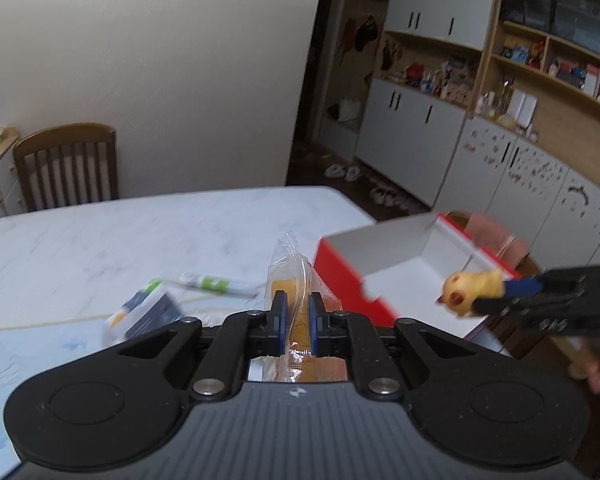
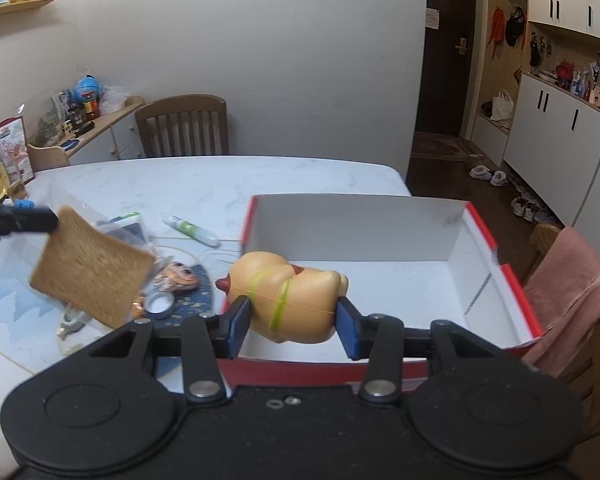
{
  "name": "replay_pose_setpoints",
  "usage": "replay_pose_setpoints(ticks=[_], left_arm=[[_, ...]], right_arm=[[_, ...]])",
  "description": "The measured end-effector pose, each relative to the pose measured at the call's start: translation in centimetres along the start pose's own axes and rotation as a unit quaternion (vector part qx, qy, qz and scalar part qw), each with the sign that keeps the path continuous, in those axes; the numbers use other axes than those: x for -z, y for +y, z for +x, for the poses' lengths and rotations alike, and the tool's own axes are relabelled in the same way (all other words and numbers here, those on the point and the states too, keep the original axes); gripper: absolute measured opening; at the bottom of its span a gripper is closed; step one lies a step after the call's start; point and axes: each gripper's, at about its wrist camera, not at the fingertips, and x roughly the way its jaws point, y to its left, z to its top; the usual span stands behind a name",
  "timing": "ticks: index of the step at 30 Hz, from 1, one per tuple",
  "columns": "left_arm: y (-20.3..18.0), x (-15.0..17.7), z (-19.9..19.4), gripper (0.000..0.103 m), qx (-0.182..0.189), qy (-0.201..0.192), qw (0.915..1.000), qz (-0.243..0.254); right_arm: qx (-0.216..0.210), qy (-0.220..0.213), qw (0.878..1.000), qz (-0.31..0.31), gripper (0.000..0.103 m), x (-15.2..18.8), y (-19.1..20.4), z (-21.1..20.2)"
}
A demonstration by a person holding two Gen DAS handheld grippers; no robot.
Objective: Organize objects
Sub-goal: 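Carry both items over the red box and release them inside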
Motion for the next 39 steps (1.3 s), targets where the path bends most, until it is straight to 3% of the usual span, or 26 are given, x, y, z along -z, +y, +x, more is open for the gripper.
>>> replay_pose_setpoints(ticks=[10, 18, 24, 27, 30, 39], left_arm=[[-5.5, -5.1, 2.4, 0.010, 0.059, -0.019, 0.9980, 0.012], [-10.4, -6.1, 8.5, 0.009, 0.098, 0.013, 0.9946, 0.031], [-12.5, -5.4, 14.3, 0.007, 0.091, 0.056, 0.9931, 0.048], [-12.4, -4.7, 16.4, 0.007, 0.095, 0.068, 0.9926, 0.031], [-12.5, -4.5, 17.8, 0.006, 0.105, 0.070, 0.9917, 0.025], [-13.1, -3.1, 20.7, 0.006, 0.083, 0.117, 0.9875, 0.065]], right_arm=[[0.029, 0.012, 0.999, 0.006, 0.045, 0.0, -5.2, 1.1], [0.044, 0.040, 0.998, 0.012, 0.045, 0.3, -8.3, 3.2], [0.047, 0.072, 0.996, 0.008, 0.045, 0.7, -9.6, 5.6], [0.048, 0.087, 0.995, 0.009, 0.045, 0.8, -10.3, 6.8], [0.052, 0.099, 0.994, 0.006, 0.046, 0.8, -10.7, 8.0], [0.044, 0.151, 0.988, 0.007, 0.048, 0.5, -11.7, 11.1]])
